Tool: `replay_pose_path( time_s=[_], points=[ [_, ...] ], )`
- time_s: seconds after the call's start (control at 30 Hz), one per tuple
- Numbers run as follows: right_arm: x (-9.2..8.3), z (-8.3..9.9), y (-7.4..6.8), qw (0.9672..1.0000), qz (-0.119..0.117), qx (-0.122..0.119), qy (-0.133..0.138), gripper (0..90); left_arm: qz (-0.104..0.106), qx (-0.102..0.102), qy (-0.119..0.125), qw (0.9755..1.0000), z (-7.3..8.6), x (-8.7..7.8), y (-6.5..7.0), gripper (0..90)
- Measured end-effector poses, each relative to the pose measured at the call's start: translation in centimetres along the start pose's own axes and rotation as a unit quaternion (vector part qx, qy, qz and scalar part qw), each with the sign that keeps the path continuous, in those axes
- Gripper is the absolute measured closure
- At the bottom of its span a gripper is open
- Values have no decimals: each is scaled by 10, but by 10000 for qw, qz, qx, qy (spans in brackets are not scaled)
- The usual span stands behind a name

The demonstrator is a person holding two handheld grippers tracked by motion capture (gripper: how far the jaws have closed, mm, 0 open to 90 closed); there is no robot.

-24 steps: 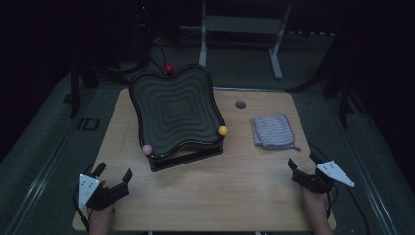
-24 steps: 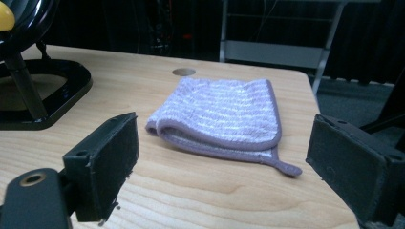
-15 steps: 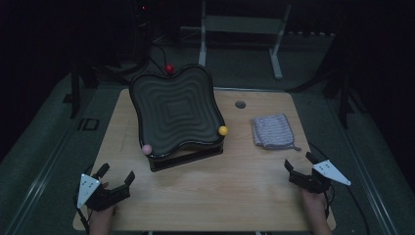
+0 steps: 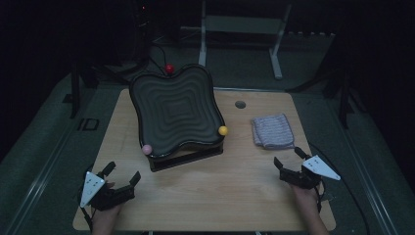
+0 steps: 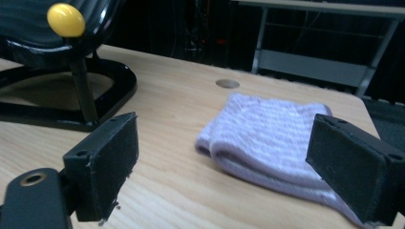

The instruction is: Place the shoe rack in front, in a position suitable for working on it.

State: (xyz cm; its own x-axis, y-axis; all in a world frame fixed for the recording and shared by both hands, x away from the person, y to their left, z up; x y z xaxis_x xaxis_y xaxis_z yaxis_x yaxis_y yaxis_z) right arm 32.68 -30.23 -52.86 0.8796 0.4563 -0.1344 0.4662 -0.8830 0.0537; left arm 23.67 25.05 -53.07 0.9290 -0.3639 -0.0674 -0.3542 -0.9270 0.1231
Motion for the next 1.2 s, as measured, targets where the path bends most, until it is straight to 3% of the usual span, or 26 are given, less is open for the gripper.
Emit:
replay_pose_path(
  time_s=[0.2,0.23,0.3,0.5,0.9,1.03,1.2],
  points=[
    [13,-10,-11,9996,-264,79,81,104,175,-12,-79,9998,-6,7,5,19],
    [18,-14,-18,9989,-443,45,122,104,223,6,-114,9997,-7,9,6,19],
    [26,-17,-26,9985,-533,-56,127,104,262,119,-184,9994,-8,13,7,19],
    [45,-26,-47,9960,-870,-107,145,123,380,178,-145,9990,-16,23,8,19],
    [92,-49,-97,9875,-1546,-200,233,159,613,437,-181,9970,-31,52,10,60],
    [107,-55,-107,9864,-1602,-308,201,191,674,680,-195,9952,-34,60,14,163],
    [125,-59,-116,9874,-1517,-429,108,250,774,781,-324,9934,-32,67,13,225]
  ],
)
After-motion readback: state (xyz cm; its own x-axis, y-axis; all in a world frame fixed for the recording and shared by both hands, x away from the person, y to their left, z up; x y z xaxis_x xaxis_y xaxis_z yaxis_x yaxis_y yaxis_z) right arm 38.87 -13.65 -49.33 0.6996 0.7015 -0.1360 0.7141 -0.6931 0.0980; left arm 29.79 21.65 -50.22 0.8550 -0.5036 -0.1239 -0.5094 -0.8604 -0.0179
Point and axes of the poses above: each handheld gripper's, and its own axes: x roughly forward along the jaws, z roughly out of its underside, y roughly to its right, the point moved 3 cm from there along x, roughly forward along the jaws, and after that the axes turned 5 degrees about y, right-handed, at the moved point
